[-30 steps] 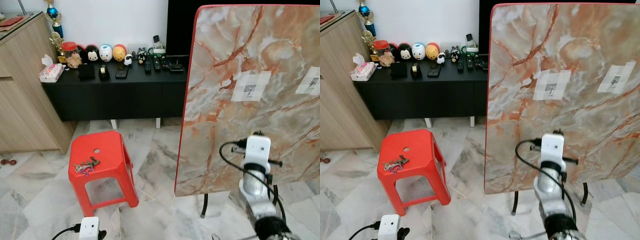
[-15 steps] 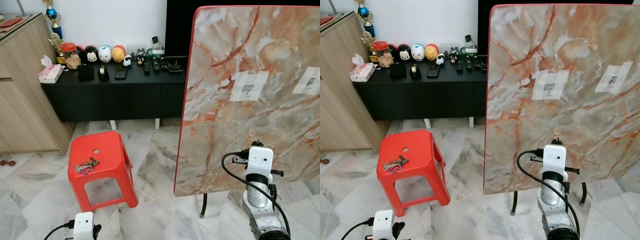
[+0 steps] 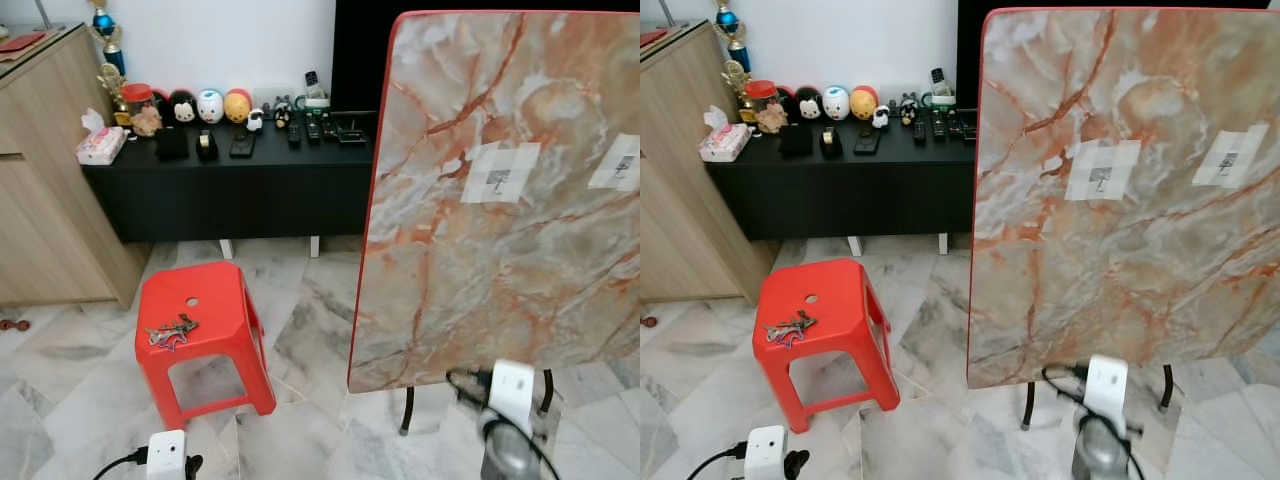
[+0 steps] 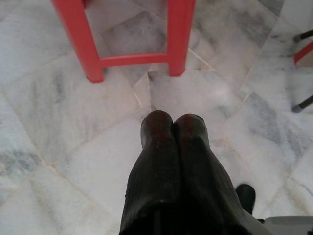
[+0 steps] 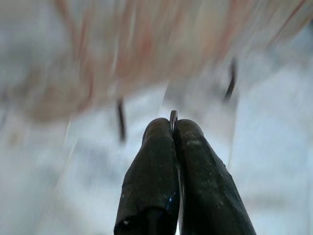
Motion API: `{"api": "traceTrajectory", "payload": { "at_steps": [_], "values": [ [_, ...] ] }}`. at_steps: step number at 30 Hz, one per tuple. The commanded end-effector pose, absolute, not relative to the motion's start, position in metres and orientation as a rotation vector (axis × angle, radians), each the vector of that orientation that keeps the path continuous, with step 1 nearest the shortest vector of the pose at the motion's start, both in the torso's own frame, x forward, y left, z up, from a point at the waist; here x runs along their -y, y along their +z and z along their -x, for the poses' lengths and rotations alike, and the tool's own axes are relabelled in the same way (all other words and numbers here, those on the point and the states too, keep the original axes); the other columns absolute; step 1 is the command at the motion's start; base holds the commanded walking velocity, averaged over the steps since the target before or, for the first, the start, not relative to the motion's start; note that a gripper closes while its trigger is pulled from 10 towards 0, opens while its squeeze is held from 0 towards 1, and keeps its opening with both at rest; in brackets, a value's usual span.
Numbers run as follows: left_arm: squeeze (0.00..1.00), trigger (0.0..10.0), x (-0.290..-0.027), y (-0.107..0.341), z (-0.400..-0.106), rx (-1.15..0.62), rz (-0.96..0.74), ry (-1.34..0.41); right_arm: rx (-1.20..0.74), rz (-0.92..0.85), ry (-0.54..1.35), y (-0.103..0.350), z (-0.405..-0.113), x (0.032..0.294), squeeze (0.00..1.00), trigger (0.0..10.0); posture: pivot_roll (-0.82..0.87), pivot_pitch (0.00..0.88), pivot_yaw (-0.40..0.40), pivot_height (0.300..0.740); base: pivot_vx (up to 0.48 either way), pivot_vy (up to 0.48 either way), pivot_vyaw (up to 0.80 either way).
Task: Hang keys on a hook
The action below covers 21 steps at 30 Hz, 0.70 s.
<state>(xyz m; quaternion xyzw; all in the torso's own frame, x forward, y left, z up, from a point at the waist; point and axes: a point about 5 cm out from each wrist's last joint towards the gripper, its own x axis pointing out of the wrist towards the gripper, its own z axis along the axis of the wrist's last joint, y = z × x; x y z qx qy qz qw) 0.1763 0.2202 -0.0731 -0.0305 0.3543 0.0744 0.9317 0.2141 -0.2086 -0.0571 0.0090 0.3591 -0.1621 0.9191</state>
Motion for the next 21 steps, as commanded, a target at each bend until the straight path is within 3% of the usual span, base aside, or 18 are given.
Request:
{"api": "traceTrajectory", "payload": {
  "at_steps": [1, 9, 21],
  "values": [
    [0.0, 10.0, -0.222, -0.072, -0.176, -0.718, 0.054, 0.151, -0.794, -0.063, -0.321, -0.064, -0.207, 0.208, 0.0, 10.0, 0.13, 0.0, -0.063, 0.74, 0.0, 0.0, 0.0],
    [0.0, 10.0, -0.228, -0.074, -0.171, -0.74, 0.052, 0.17, -0.997, -0.01, -0.254, -0.087, -0.172, 0.206, 0.0, 10.0, 0.13, 0.0, -0.062, 0.74, 0.261, 0.0, 0.0],
    [0.0, 10.0, -0.227, -0.075, -0.167, -0.745, 0.046, 0.178, -0.948, -0.056, -0.277, -0.084, -0.177, 0.208, 0.0, 10.0, 0.13, 0.0, -0.054, 0.74, 0.368, 0.0, 0.0]
  ]
}}
